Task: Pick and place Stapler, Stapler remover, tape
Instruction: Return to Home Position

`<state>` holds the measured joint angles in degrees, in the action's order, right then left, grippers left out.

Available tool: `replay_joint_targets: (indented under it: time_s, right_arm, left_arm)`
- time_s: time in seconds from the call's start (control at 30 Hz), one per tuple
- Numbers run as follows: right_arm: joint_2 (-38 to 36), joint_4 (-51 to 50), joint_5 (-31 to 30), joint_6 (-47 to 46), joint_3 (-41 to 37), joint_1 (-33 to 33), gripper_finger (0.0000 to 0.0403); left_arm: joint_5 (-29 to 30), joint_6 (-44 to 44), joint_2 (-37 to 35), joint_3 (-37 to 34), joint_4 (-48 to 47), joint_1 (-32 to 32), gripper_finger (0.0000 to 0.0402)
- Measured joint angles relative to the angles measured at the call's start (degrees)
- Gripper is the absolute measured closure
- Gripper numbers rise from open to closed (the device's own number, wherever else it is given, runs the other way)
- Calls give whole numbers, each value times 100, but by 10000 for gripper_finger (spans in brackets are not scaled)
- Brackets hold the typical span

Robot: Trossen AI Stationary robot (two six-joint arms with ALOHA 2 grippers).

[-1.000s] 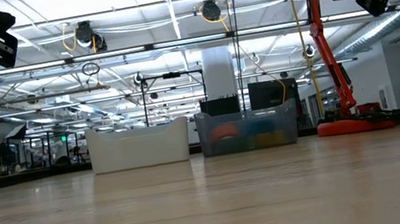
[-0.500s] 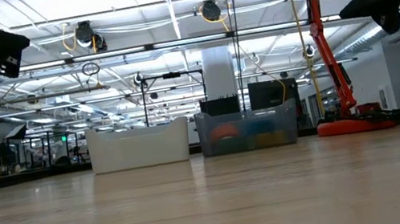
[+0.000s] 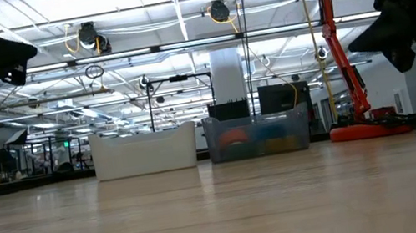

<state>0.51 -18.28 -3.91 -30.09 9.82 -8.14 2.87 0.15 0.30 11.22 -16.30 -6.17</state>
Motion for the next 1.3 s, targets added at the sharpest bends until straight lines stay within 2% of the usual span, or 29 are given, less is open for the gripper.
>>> replay_joint_targets:
  time_s: [0.37,0.53,0.63,0.73,0.9,1.1,1.3]
  right_arm:
    - [-14,72,82,783,-72,0,403]
    - [-15,81,97,999,-79,0,403]
    - [-13,81,97,1001,-79,0,403]
    - [-13,79,99,982,-83,0,403]
    - [-13,63,110,940,-83,0,403]
    - [-13,4,112,938,-83,0,401]
    - [-11,5,103,1025,-89,0,399]
  left_arm:
    - [-14,130,2,-1,-156,0,382]
    - [-264,266,2,-4,-73,-1,382]
    - [-103,391,-1,-210,456,0,382]
    - [89,150,1,-540,698,15,382]
    - [-139,196,-1,-695,1099,15,382]
    - [-136,257,-1,-709,1027,15,382]
    - [-126,129,6,-931,1479,15,382]
